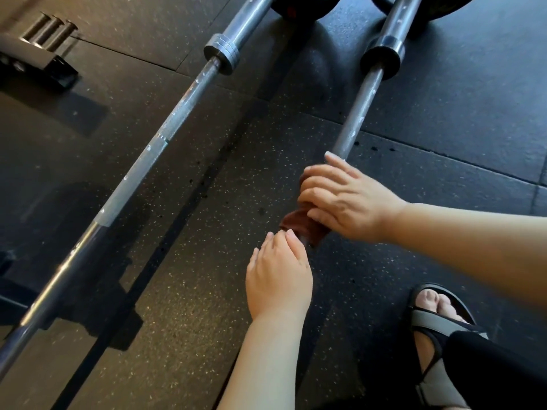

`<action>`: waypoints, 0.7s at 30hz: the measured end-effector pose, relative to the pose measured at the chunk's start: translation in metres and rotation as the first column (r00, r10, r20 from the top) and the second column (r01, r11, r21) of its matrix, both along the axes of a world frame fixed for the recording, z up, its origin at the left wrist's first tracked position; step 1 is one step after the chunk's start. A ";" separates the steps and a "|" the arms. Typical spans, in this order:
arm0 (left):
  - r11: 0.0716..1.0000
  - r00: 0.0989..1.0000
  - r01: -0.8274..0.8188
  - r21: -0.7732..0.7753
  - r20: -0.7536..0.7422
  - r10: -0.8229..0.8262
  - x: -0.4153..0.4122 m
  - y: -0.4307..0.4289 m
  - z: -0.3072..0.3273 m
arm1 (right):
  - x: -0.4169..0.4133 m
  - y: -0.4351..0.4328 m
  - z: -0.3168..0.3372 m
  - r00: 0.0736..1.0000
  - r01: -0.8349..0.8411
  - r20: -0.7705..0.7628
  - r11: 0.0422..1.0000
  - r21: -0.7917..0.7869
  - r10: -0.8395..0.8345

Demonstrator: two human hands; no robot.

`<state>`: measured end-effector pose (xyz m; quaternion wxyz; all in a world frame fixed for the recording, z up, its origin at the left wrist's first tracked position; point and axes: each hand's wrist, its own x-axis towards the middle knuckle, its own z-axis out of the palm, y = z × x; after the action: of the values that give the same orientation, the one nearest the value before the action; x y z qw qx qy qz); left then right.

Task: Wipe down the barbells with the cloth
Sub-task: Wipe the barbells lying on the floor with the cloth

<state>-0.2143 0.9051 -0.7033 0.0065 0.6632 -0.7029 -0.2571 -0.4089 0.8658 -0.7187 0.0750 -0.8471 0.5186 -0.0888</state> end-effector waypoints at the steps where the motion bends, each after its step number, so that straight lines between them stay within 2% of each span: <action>1: 1.000 1.000 -0.005 -0.016 0.004 0.006 0.001 0.003 0.000 | -0.003 -0.004 0.001 0.997 0.070 0.017 0.998 0.001 -0.070; 3: 0.998 0.998 -0.006 -0.062 0.061 0.010 0.004 0.010 -0.001 | 0.003 -0.003 0.001 0.972 0.217 0.090 0.976 0.012 -0.217; 5: 0.994 0.993 0.031 -0.103 0.115 -0.019 0.006 0.016 0.000 | 0.023 0.011 0.000 0.946 0.291 0.143 0.957 0.019 -0.290; 8: 0.997 0.993 0.055 -0.052 0.108 -0.049 0.006 0.015 0.001 | 0.044 0.034 -0.005 0.983 0.136 0.127 0.990 -0.024 -0.132; 12: 0.999 0.996 0.042 -0.033 0.077 -0.040 0.005 0.009 0.000 | 0.021 0.019 -0.005 0.997 -0.056 0.046 0.998 -0.037 0.058; 17: 1.000 1.000 0.004 -0.010 0.027 -0.004 0.004 0.003 -0.001 | 0.013 0.009 -0.004 0.964 0.230 0.133 0.973 0.006 -0.229; 19: 0.999 1.000 -0.008 0.032 0.004 0.008 0.003 0.000 0.000 | 0.026 0.020 -0.006 0.956 0.246 0.165 0.969 0.002 -0.243; 21: 1.000 1.000 0.008 0.025 0.007 -0.009 0.003 0.000 0.002 | 0.036 0.030 -0.008 0.973 0.163 0.165 0.987 -0.012 -0.159</action>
<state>-0.2116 0.9051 -0.7013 -0.0053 0.6612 -0.7025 -0.2633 -0.3732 0.8956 -0.7267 0.0991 -0.7930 0.5765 -0.1701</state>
